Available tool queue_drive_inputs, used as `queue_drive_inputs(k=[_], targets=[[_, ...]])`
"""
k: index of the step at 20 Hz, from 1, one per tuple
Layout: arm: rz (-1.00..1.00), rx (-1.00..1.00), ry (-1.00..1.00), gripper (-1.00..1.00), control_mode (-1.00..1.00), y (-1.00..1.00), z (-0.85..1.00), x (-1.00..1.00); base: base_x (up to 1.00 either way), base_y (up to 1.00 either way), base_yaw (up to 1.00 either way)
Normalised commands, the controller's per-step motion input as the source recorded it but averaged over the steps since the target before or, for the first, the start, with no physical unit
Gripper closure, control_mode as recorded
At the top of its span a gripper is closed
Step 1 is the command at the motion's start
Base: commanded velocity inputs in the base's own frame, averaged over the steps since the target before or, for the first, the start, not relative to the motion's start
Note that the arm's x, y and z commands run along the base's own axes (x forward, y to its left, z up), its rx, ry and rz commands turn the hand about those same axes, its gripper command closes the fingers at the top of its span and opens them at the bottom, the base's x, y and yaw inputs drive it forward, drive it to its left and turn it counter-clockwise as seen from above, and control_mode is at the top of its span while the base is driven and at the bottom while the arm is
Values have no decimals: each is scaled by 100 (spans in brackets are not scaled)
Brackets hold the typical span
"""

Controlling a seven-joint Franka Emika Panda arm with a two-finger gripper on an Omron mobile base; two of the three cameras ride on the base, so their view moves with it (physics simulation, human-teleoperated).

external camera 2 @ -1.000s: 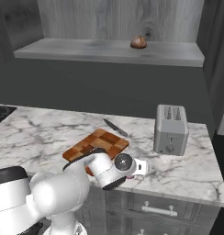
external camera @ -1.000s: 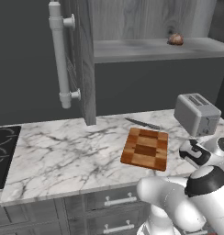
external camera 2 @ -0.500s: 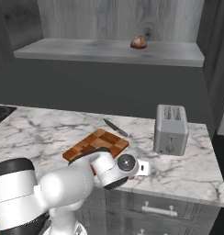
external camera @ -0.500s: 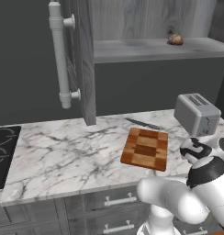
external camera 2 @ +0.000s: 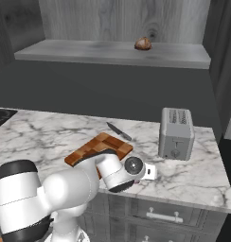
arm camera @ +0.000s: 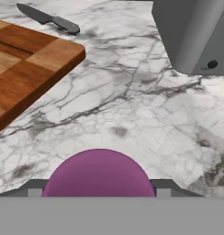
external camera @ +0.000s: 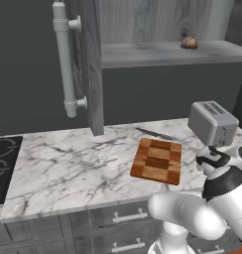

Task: Pick the bread, place it on the cutting board, pick the jam, place it on the counter, and close the cabinet.

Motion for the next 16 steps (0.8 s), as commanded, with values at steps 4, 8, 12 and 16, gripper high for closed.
queue_drive_inputs(k=[4,8,12,16], targets=[[0,0,0,100,-100,0,0,0,0,0,0],[0,0,0,-100,-100,0,0,0,0,0,0],[0,0,0,-100,-100,0,0,0,0,0,0],[0,0,0,-100,-100,0,0,0,0,0,0]])
